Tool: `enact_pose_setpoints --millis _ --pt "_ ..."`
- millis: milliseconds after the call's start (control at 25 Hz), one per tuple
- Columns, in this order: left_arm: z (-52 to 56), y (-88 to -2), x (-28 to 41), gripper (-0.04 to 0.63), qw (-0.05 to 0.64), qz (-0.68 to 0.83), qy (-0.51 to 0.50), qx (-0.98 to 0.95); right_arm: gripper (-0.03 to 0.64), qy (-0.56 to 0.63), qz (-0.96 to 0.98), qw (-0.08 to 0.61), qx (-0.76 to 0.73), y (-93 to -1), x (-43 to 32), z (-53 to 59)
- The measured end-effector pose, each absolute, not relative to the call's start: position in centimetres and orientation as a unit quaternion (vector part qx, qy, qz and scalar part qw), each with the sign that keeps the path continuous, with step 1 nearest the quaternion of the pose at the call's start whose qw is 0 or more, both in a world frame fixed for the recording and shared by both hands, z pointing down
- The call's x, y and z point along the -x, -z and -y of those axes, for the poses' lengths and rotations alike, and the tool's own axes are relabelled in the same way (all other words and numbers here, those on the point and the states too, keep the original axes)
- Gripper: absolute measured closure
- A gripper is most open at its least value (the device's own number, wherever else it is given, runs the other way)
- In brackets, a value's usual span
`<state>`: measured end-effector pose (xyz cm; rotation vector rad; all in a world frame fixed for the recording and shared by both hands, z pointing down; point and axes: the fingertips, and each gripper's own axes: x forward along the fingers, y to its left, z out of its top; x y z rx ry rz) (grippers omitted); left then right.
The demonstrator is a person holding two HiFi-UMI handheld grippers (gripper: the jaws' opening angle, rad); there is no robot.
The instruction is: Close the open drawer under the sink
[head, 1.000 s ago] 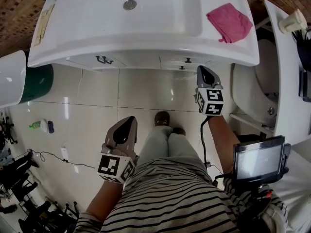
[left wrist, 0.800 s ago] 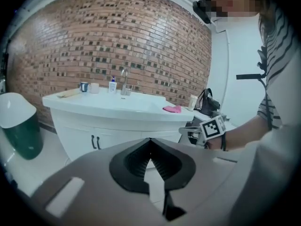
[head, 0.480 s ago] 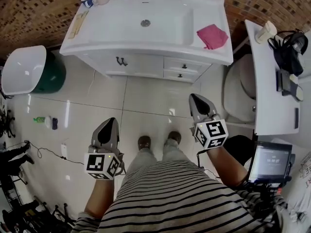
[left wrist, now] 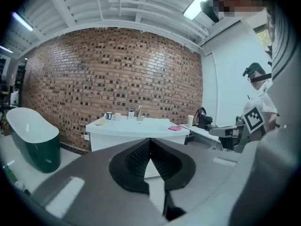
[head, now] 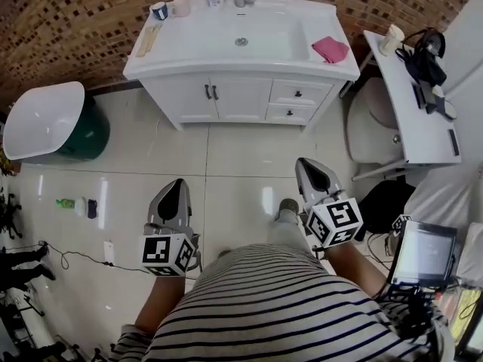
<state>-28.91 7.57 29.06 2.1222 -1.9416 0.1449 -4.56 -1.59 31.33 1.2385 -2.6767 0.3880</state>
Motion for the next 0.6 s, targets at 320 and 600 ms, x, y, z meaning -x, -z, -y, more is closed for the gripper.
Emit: enact_pose_setpoints --millis 320,600 --pt "-17.5 -27.1 31.5 0.580 0.121 0.630 -0.043 -0.766 0.617 -0.147 0.881 0.055 -0.447 -26.9 11.1 -12.9" --pt "-21.9 -25.9 30.8 0.580 0.115 0.606 -0.027 -0.787 0.617 -0.105 0.882 0.072 -0.453 -25.1 12.1 -18.4"
